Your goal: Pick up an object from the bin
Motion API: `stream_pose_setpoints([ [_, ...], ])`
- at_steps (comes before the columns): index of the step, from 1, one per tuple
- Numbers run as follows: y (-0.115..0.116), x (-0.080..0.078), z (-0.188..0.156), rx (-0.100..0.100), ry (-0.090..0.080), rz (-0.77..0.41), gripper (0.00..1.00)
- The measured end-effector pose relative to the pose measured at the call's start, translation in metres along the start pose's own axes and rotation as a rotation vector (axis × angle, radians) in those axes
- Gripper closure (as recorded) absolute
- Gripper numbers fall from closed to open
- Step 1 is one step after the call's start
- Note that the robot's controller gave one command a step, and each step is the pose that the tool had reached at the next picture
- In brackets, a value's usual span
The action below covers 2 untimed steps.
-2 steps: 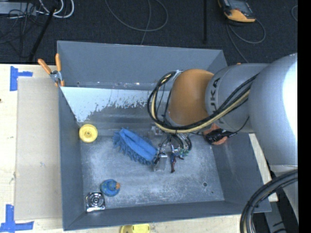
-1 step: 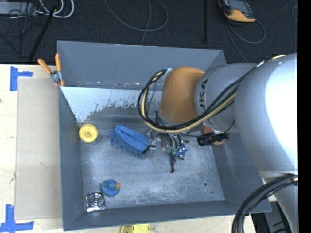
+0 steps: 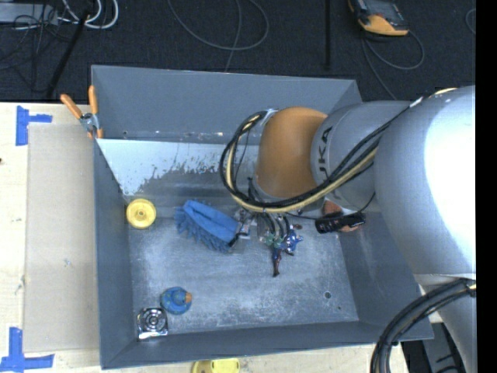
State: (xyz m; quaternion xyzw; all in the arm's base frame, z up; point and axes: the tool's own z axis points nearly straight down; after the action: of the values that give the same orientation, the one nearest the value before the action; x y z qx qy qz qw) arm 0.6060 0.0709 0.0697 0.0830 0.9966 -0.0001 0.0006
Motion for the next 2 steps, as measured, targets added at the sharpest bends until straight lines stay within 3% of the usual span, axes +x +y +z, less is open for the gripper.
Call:
stream_pose_setpoints([
  [1,0.0006,-0.0121,-0.1230,0.000,0.000,-0.004,1.00],
  [2,0.0005,-0.0121,-0.1230,0.000,0.000,-0.005,1.00],
])
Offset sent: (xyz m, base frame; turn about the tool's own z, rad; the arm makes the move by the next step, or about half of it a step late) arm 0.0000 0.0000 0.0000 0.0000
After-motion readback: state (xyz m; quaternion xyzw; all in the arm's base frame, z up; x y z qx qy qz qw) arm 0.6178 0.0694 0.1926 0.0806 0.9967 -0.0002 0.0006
